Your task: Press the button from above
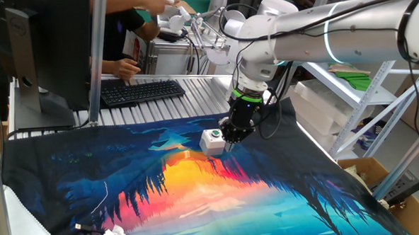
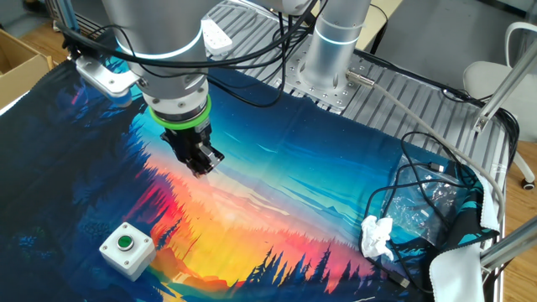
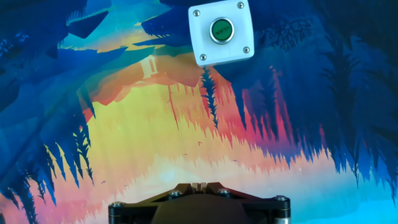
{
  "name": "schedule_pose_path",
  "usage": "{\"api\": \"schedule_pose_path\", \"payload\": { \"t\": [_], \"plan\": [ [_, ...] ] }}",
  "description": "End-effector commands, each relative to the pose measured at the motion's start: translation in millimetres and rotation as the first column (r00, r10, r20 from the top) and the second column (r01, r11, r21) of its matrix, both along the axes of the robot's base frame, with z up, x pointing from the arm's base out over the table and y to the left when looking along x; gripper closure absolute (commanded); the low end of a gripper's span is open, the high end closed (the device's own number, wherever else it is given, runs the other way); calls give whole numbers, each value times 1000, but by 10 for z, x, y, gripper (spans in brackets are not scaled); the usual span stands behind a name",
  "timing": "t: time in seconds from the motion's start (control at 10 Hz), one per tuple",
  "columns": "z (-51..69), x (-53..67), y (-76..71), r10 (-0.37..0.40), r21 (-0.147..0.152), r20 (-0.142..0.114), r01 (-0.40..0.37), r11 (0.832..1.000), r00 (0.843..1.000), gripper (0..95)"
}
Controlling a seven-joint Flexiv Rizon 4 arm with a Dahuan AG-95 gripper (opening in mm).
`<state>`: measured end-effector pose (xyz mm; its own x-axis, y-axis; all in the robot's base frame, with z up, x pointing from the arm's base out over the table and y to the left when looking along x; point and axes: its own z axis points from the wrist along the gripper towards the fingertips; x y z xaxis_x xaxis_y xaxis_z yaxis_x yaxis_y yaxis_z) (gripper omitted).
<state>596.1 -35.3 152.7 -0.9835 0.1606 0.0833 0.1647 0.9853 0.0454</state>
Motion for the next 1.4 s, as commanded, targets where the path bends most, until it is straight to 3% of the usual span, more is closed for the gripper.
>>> {"api": "schedule_pose_path", "payload": {
  "t": [0.1,0.4,0.5,0.6,0.7,0.8,0.9,1.0,1.1,1.2,1.3,1.4],
  "plan": [
    [4,-3,2,-7,-1,0,7,1000,1000,950],
    [4,-3,2,-18,-1,-2,18,1000,1000,950],
    [4,-3,2,-22,30,-10,22,999,1000,950],
    [4,-3,2,-28,43,-13,29,999,1000,950],
    [4,-3,2,-7,55,-6,7,998,1000,950],
    [4,-3,2,182,74,12,-182,981,983,950],
    [4,-3,2,160,81,20,-161,984,987,950],
    [4,-3,2,141,7,-2,-141,990,990,950],
    [4,-3,2,145,25,8,-145,989,989,950],
    [4,-3,2,174,23,48,-175,984,984,950],
    [4,-3,2,166,30,104,-170,985,981,950],
    [4,-3,2,86,47,90,-91,995,992,950]
  ]
}}
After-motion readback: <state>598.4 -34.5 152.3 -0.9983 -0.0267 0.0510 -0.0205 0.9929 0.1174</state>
